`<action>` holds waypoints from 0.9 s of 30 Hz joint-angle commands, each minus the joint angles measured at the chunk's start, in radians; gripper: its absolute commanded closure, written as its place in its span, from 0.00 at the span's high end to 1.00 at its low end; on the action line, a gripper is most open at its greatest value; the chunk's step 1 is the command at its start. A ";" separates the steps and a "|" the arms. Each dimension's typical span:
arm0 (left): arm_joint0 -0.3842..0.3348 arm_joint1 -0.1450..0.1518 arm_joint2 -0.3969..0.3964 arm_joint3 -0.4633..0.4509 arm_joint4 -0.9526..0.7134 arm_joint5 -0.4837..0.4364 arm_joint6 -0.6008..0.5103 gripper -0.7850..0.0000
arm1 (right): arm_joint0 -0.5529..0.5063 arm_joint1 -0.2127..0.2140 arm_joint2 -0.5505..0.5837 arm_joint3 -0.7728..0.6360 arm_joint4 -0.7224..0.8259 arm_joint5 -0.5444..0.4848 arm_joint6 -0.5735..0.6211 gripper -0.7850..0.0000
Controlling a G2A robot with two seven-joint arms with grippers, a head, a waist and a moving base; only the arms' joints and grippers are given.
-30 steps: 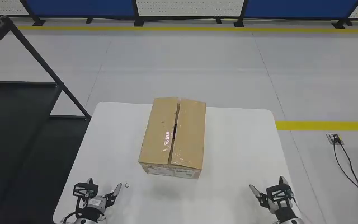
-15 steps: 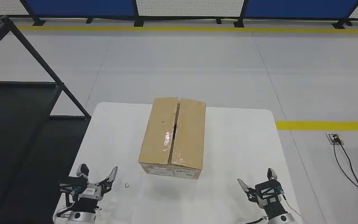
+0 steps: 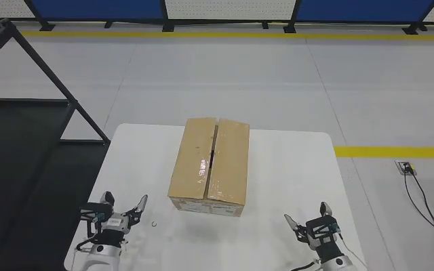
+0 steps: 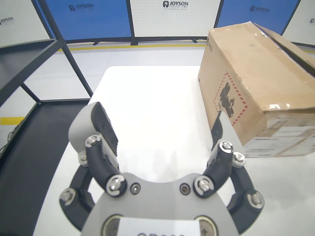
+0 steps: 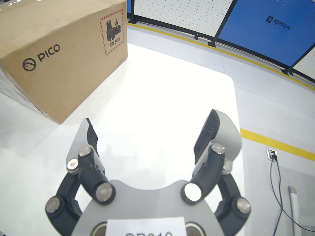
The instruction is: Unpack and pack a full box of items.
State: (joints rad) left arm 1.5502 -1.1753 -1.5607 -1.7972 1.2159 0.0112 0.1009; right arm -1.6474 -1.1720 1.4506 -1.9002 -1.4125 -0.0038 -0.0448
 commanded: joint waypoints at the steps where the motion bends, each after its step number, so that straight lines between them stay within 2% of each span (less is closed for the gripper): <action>1: -0.061 -0.002 0.018 0.046 0.008 0.004 -0.020 1.00 | 0.009 -0.002 -0.016 0.005 -0.006 -0.002 -0.015 1.00; 5: -0.161 -0.010 0.060 0.137 0.003 -0.002 -0.040 1.00 | 0.024 -0.010 -0.040 0.008 -0.009 0.035 -0.054 1.00; 8: -0.202 -0.013 0.087 0.176 -0.001 -0.032 -0.045 1.00 | 0.035 -0.016 -0.056 0.004 0.011 0.058 -0.072 1.00; 18: -0.204 -0.014 0.096 0.183 0.009 -0.045 -0.042 1.00 | 0.041 -0.018 -0.056 0.012 0.014 0.069 -0.060 1.00; 27: -0.222 -0.022 0.152 0.184 0.073 -0.038 -0.063 1.00 | 0.082 -0.026 -0.083 0.038 0.009 0.049 -0.046 1.00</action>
State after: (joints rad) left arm 1.3285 -1.1971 -1.4140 -1.6138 1.2808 -0.0238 0.0396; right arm -1.5675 -1.1973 1.3708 -1.8633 -1.3999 0.0504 -0.0899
